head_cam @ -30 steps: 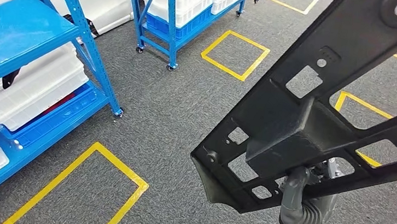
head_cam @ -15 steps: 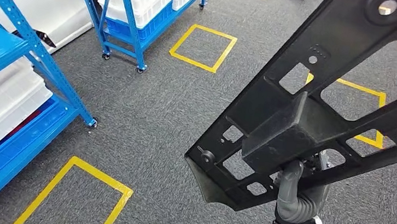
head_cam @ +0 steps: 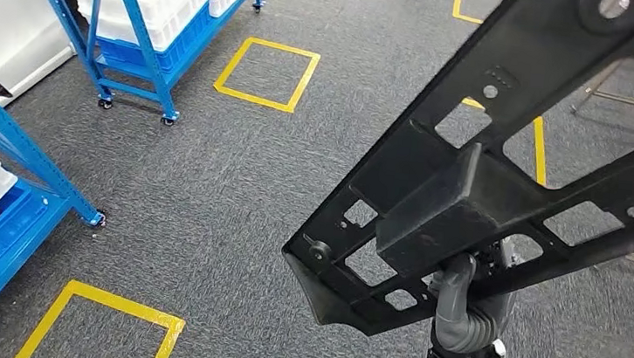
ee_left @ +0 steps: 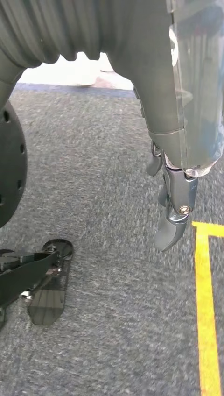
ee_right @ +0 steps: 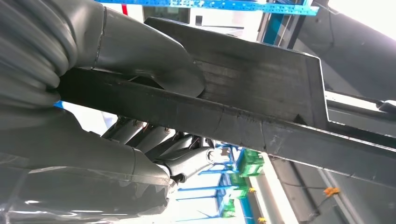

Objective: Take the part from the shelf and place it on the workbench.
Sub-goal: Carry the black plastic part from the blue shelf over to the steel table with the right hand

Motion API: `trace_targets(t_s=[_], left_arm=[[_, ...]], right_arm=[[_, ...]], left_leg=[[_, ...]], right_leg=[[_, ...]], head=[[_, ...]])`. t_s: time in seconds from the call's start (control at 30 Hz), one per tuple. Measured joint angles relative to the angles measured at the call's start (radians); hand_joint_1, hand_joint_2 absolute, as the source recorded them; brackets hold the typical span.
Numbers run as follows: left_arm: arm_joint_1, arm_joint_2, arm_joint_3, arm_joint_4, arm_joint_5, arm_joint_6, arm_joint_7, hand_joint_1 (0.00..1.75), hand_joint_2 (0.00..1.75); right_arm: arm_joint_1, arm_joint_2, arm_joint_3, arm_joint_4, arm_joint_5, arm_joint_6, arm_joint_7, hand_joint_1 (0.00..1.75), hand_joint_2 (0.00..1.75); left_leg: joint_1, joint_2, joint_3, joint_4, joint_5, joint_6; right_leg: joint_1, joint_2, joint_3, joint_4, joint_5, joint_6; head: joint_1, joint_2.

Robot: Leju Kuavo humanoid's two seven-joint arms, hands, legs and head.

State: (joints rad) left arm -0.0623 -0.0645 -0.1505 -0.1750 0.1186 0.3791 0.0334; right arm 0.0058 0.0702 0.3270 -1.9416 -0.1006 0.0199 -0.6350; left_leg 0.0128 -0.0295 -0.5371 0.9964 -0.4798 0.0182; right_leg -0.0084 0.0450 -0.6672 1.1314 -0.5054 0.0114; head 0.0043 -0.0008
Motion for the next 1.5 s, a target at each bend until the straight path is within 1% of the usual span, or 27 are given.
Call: trace_targets(t_s=[0.07,0.1,0.13,0.2,0.23,0.3,0.4,0.47,0.53,0.57,0.6,0.63,0.7,0.77,0.83,0.9,0.97,1.03,1.1,1.13,1.17,1.2,1.27,1.33,1.4,1.43,1.5], left_arm=[[0.002,0.000,0.000,0.000,-0.004,0.000,0.002,0.00,1.75],[0.002,0.000,0.000,0.000,-0.006,0.000,0.005,0.00,1.75],[0.003,0.000,0.000,0.000,-0.009,0.000,0.008,0.00,1.75],[0.003,0.000,0.000,0.000,-0.015,0.001,0.014,0.00,1.75],[0.002,0.000,-0.001,0.000,-0.019,0.001,0.015,0.00,1.75],[0.002,0.001,-0.001,0.000,-0.023,0.001,0.017,0.00,1.75],[-0.002,0.001,-0.002,0.000,-0.027,0.000,0.018,0.00,1.75],[-0.003,0.002,-0.004,0.000,-0.033,-0.005,0.019,0.00,1.75],[-0.003,0.002,-0.007,0.000,-0.039,-0.012,0.024,0.00,1.75],[-0.004,0.002,-0.008,0.000,-0.040,-0.014,0.027,0.00,1.75],[-0.006,0.001,-0.009,0.000,-0.038,-0.015,0.028,0.00,1.75],[-0.008,0.000,-0.009,0.000,-0.034,-0.016,0.029,0.00,1.75],[-0.008,-0.005,-0.009,0.000,-0.025,-0.016,0.022,0.00,1.75],[-0.004,-0.013,-0.009,0.000,-0.018,-0.016,0.007,0.00,1.75],[-0.001,-0.023,-0.009,0.000,-0.015,-0.017,-0.010,0.00,1.75],[-0.004,-0.032,-0.008,0.000,-0.016,-0.016,-0.019,0.00,1.75],[-0.007,-0.038,-0.008,0.000,-0.021,-0.013,-0.017,0.00,1.75],[-0.006,-0.041,-0.009,0.000,-0.029,-0.009,-0.006,0.00,1.75],[-0.004,-0.040,-0.009,0.000,-0.037,-0.006,0.008,0.00,1.75],[-0.003,-0.039,-0.010,0.000,-0.040,-0.004,0.014,0.00,1.75],[-0.003,-0.037,-0.010,0.000,-0.042,-0.002,0.019,0.00,1.75],[-0.003,-0.036,-0.010,0.000,-0.044,0.000,0.023,0.00,1.75],[-0.003,-0.034,-0.010,0.000,-0.045,0.005,0.029,0.00,1.75],[-0.001,-0.031,-0.010,0.000,-0.045,0.007,0.034,0.00,1.75],[-0.002,-0.029,-0.010,0.000,-0.045,0.009,0.038,0.00,1.75],[-0.003,-0.028,-0.010,0.000,-0.046,0.010,0.039,0.00,1.75],[-0.002,-0.027,-0.010,0.000,-0.050,0.011,0.040,0.00,1.75]], right_arm=[[-0.008,0.004,0.000,0.008,-0.001,0.008,0.000,1.75,1.75],[-0.008,0.005,0.000,0.012,-0.001,0.012,0.001,1.75,1.75],[-0.008,0.006,-0.001,0.017,-0.001,0.014,0.001,1.75,1.75],[-0.009,0.007,-0.003,0.026,-0.002,0.018,0.003,1.75,1.75],[-0.010,0.008,-0.004,0.029,-0.002,0.018,0.003,1.75,1.75],[-0.012,0.010,-0.005,0.033,-0.002,0.018,0.003,1.75,1.75],[-0.012,0.013,-0.007,0.036,0.000,0.017,0.002,1.75,1.75],[-0.010,0.016,-0.007,0.036,0.011,0.012,0.000,1.75,1.75],[-0.002,0.018,-0.008,0.036,0.030,0.004,-0.002,1.75,1.75],[0.003,0.019,-0.008,0.038,0.040,0.003,-0.003,1.75,1.75],[0.007,0.019,-0.008,0.040,0.047,0.005,-0.002,1.75,1.75],[0.009,0.019,-0.008,0.043,0.052,0.010,0.000,1.75,1.75],[0.002,0.019,-0.008,0.052,0.058,0.026,0.010,1.75,1.75],[-0.013,0.019,-0.006,0.062,0.059,0.041,0.024,1.75,1.75],[-0.030,0.019,-0.002,0.074,0.058,0.050,0.039,1.75,1.75],[-0.045,0.019,0.005,0.086,0.055,0.052,0.055,1.75,1.75],[-0.061,0.019,0.013,0.096,0.050,0.044,0.070,1.75,1.75],[-0.079,0.019,0.019,0.103,0.046,0.026,0.075,1.75,1.75],[-0.086,0.015,0.022,0.110,0.041,-0.001,0.069,1.75,1.75],[-0.084,0.012,0.022,0.112,0.040,-0.017,0.063,1.75,1.75],[-0.081,0.008,0.022,0.114,0.038,-0.034,0.055,1.75,1.75],[-0.077,0.004,0.022,0.114,0.039,-0.051,0.046,1.75,1.75],[-0.065,-0.004,0.021,0.110,0.039,-0.080,0.031,1.75,1.75],[-0.052,-0.011,0.021,0.101,0.038,-0.095,0.022,1.75,1.75],[-0.035,-0.018,0.019,0.092,0.037,-0.103,0.017,1.75,1.75],[-0.025,-0.021,0.017,0.086,0.036,-0.108,0.015,1.75,1.75],[-0.013,-0.025,0.014,0.077,0.035,-0.113,0.014,1.75,1.75]], left_leg=[[-0.003,0.028,0.001,0.000,-0.002,0.004],[-0.004,0.041,0.002,0.000,-0.004,0.004],[-0.004,0.055,0.003,0.001,-0.006,0.004],[-0.004,0.079,0.011,0.001,-0.013,-0.001],[-0.006,0.089,0.015,0.001,-0.016,-0.005],[-0.009,0.105,0.021,0.002,-0.023,-0.015],[-0.011,0.127,0.029,0.001,-0.033,-0.030],[-0.007,0.099,0.018,0.040,-0.062,-0.037],[-0.004,0.055,-0.038,0.161,-0.124,-0.040],[-0.004,0.044,-0.073,0.231,-0.151,-0.041],[-0.004,0.040,-0.099,0.280,-0.163,-0.042],[-0.004,0.039,-0.109,0.293,-0.154,-0.042],[-0.002,0.028,-0.078,0.212,-0.086,-0.039],[0.003,-0.015,-0.028,0.087,-0.030,-0.035],[0.003,-0.044,-0.008,0.033,-0.022,-0.029],[0.001,-0.029,-0.006,0.024,-0.017,-0.017],[0.002,-0.008,-0.004,0.014,-0.010,-0.003],[0.001,0.016,-0.003,0.008,-0.006,0.005],[-0.002,0.042,-0.003,0.008,-0.008,0.008],[-0.002,0.055,-0.002,0.009,-0.010,0.008],[-0.003,0.066,0.000,0.009,-0.012,0.007],[-0.003,0.078,0.004,0.009,-0.015,0.006],[-0.006,0.098,0.013,0.009,-0.023,-0.001],[-0.011,0.118,0.019,0.009,-0.031,-0.011],[-0.014,0.141,0.026,0.006,-0.037,-0.020],[-0.013,0.136,0.028,0.011,-0.044,-0.025],[-0.010,0.092,0.006,0.067,-0.081,-0.033]], right_leg=[[-0.003,-0.030,-0.057,0.116,-0.051,0.007],[-0.005,-0.035,-0.073,0.149,-0.057,0.009],[-0.007,-0.039,-0.072,0.148,-0.044,0.010],[-0.008,-0.060,-0.016,0.044,0.018,0.009],[-0.002,-0.083,0.019,-0.020,0.040,0.005],[0.009,-0.110,0.057,-0.094,0.053,-0.006],[0.013,-0.088,0.059,-0.105,0.051,-0.020],[0.007,-0.068,0.064,-0.113,0.054,-0.032],[0.005,-0.049,0.067,-0.116,0.054,-0.041],[0.006,-0.039,0.067,-0.115,0.053,-0.043],[0.007,-0.027,0.067,-0.114,0.053,-0.044],[0.007,-0.014,0.067,-0.112,0.052,-0.044],[0.006,0.016,0.068,-0.106,0.051,-0.042],[0.005,0.045,0.065,-0.097,0.048,-0.035],[0.003,0.068,0.054,-0.092,0.051,-0.023],[-0.001,0.080,0.046,-0.093,0.057,-0.009],[0.001,0.042,0.032,-0.068,0.039,0.000],[0.003,-0.016,-0.015,0.030,-0.014,0.007],[-0.001,-0.035,-0.072,0.148,-0.060,0.012],[-0.003,-0.038,-0.084,0.171,-0.059,0.014],[-0.004,-0.041,-0.076,0.156,-0.041,0.014],[-0.004,-0.050,-0.048,0.102,-0.008,0.011],[0.007,-0.095,0.025,-0.035,0.044,0.001],[0.020,-0.125,0.057,-0.100,0.053,-0.010],[0.021,-0.107,0.058,-0.106,0.051,-0.019],[0.018,-0.095,0.060,-0.111,0.053,-0.023],[0.009,-0.072,0.065,-0.119,0.055,-0.033]], head=[[0.001,0.000],[0.001,0.000],[0.001,0.000],[0.001,0.000],[0.001,0.000],[0.001,0.000],[0.001,0.000],[0.000,0.000],[-0.001,0.000],[-0.002,0.000],[-0.002,0.000],[-0.002,0.000],[-0.002,0.000],[-0.002,0.000],[-0.001,0.000],[-0.001,0.000],[0.001,0.000],[0.004,0.000],[0.005,0.000],[0.005,0.000],[0.005,0.000],[0.005,0.000],[0.005,0.000],[0.005,0.000],[0.004,0.000],[0.005,0.000],[0.003,0.000]])
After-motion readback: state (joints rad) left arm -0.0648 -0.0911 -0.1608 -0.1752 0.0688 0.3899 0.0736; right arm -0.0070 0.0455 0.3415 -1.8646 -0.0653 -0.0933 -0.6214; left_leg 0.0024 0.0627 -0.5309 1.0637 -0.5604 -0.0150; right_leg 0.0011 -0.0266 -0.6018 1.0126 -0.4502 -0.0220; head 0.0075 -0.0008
